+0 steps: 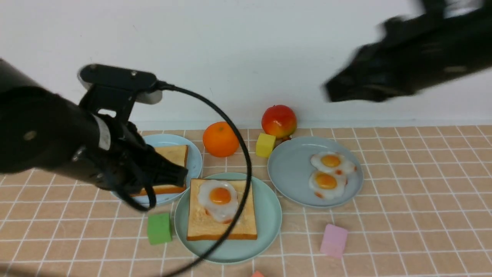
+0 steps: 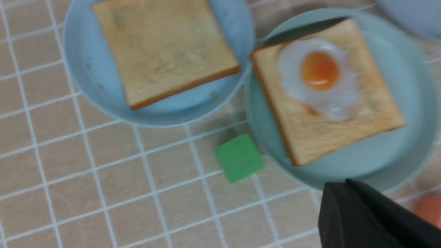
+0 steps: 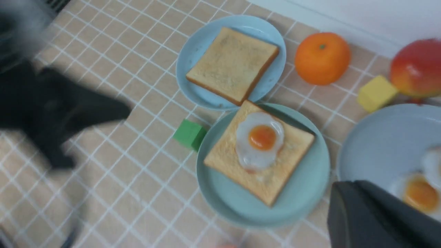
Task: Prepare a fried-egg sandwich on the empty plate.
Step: Use the left arm to grab a slice of bread
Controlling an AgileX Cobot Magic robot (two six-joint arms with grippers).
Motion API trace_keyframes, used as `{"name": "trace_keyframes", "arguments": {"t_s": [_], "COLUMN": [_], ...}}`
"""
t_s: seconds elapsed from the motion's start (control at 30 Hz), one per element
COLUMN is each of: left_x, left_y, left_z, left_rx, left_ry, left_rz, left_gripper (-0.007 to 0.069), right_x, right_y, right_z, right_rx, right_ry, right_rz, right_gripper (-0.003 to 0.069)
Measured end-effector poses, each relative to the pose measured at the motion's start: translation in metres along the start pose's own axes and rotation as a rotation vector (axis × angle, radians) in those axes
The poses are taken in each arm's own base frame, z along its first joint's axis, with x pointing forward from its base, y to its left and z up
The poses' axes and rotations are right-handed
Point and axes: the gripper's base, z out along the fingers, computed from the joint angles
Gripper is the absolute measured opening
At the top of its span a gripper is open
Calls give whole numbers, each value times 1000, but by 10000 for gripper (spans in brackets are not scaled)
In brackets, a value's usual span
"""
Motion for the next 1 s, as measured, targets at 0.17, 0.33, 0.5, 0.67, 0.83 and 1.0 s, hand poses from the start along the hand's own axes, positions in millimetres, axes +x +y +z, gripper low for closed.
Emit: {"name": "trace_keyframes", "arguments": {"t_s": [0.17, 0.33, 0.5, 0.67, 0.83, 1.0], "left_x": [-15, -35, -44, -52, -48, -34], "left_y": [39, 101, 134, 147, 153, 154], "left_z": [24, 59, 97, 133, 163, 192], "left_rx": [23, 123, 101, 58, 53, 77], "left_ry": [82, 101, 131, 173, 205, 269], "left_rz": [-152, -507, -605, -588, -553, -534], "left_gripper": [-13, -13, 52, 224, 290, 287], "right_x": [39, 91, 114, 118, 117, 117], "right_y": [19, 33, 41, 50, 52, 53], "right_z": [-48, -80, -86, -86, -87, -87], "right_rx": [6, 6, -50, -148, -175, -182], "right_ry": [-43, -70, -14, 21, 12, 12], "right_rz": [-44, -155, -161, -121, -106, -102], "right_gripper": [-14, -13, -13, -10, -9, -6]}}
